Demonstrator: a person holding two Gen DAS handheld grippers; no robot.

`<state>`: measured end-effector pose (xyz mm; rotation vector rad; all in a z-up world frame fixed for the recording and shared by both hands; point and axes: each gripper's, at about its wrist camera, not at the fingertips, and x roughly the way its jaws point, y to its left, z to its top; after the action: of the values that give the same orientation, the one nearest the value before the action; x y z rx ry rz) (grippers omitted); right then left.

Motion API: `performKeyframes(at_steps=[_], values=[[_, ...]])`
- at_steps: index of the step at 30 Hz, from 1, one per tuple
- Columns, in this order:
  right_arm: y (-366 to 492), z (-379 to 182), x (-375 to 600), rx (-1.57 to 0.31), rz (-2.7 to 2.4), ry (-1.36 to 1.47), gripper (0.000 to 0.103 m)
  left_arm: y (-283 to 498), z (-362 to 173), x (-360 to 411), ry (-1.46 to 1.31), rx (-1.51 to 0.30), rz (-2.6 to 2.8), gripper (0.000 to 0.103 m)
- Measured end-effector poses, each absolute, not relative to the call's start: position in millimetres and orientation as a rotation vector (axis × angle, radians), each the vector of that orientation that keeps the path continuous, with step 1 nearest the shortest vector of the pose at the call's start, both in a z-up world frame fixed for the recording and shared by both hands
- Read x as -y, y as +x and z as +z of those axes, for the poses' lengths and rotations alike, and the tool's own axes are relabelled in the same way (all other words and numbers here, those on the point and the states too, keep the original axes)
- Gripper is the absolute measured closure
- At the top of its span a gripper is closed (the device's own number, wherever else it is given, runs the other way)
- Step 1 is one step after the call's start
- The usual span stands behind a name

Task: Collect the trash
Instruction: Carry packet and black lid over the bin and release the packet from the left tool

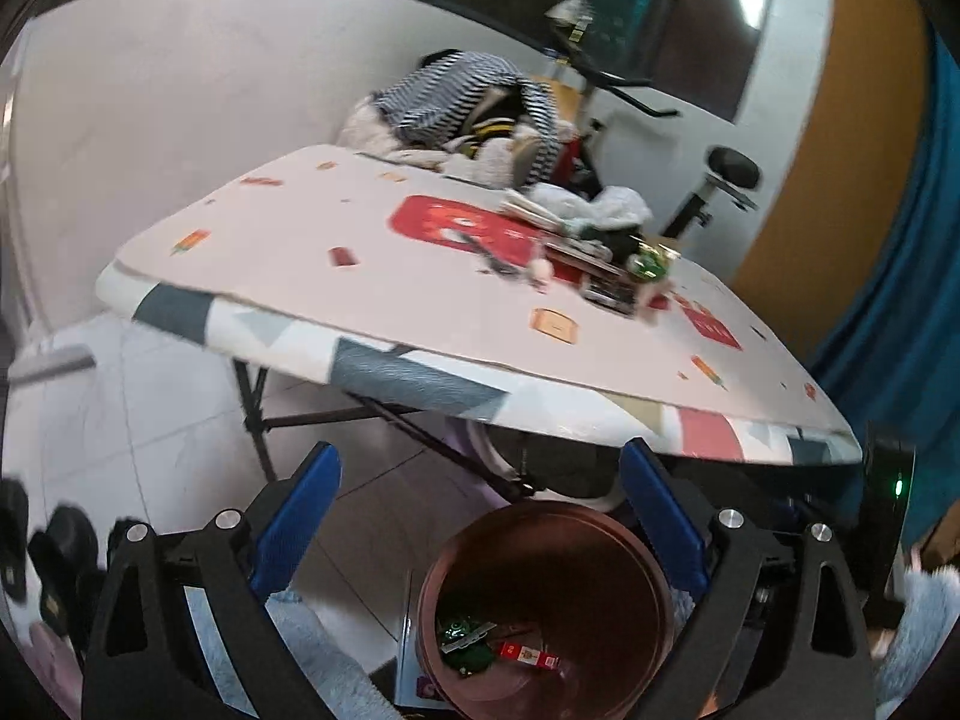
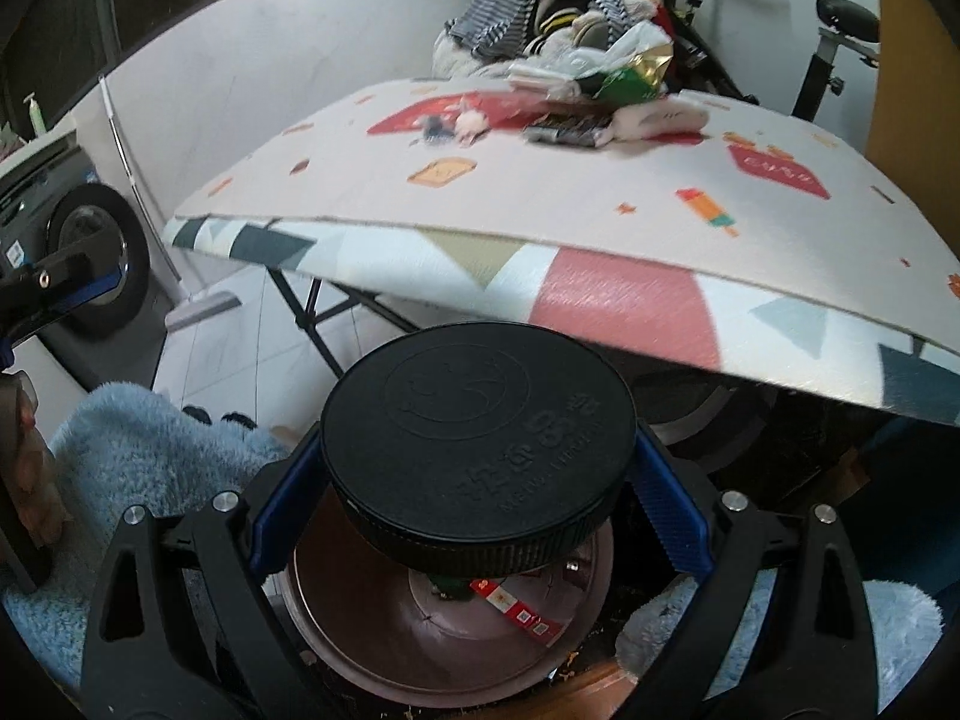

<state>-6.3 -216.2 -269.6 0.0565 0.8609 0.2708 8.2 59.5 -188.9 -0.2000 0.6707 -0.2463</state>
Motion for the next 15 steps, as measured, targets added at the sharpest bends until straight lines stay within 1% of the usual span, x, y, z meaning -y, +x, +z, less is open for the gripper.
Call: performKeyframes(at_steps=[6,15], values=[[-2.1,-281.8,211.0,-0.913,0.268,0.048,0.01,15.8,-195.5,-62.4,-0.234,-0.699,-0.225,0.011],[-1.4,-285.1,212.7,-0.936,0.272,0.061,0.009,15.0,-197.8,-48.4,-0.172,-0.709,-0.236,0.011]])
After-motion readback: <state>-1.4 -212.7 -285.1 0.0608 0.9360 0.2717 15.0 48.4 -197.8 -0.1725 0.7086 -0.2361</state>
